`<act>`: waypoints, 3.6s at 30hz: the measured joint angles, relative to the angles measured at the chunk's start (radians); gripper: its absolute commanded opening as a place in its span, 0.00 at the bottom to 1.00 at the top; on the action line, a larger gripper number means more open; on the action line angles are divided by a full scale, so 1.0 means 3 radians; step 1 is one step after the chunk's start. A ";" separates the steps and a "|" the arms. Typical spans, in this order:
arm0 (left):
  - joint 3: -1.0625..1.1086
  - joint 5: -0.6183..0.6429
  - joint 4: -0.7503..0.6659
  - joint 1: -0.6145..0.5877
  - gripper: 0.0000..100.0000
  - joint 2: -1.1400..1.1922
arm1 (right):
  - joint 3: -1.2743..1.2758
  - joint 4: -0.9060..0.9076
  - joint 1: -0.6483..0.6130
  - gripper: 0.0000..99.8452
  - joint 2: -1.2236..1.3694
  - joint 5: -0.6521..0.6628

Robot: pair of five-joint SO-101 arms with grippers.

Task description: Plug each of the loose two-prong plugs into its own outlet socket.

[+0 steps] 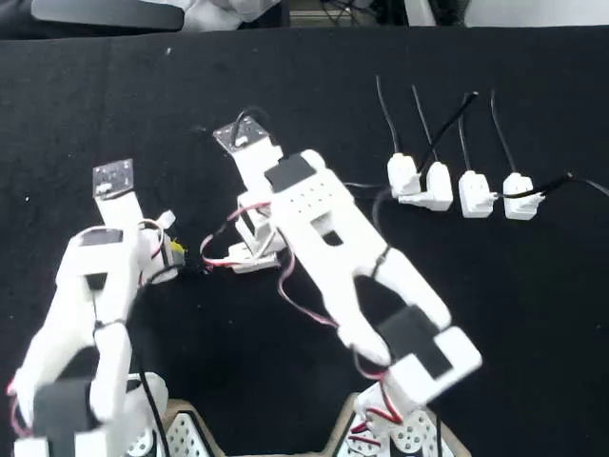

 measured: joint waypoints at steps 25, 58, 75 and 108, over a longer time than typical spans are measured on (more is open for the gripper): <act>0.0690 -0.0015 -0.0455 0.0036 0.24 -0.0910 | -0.2046 0.1135 -0.0005 0.01 0.1637 -0.0706; 0.0690 -0.0015 -0.0455 0.0036 0.24 -0.0910 | -0.1918 0.1146 0.0000 0.01 0.1591 -0.1135; 0.0696 -0.0015 -0.0455 0.0036 0.24 -0.0910 | -0.1918 0.1120 0.0005 0.01 0.1836 -0.1064; 0.0650 0.0716 -0.0414 -0.1013 0.24 -0.0921 | -0.1555 0.0987 -0.0409 0.30 0.1110 0.2798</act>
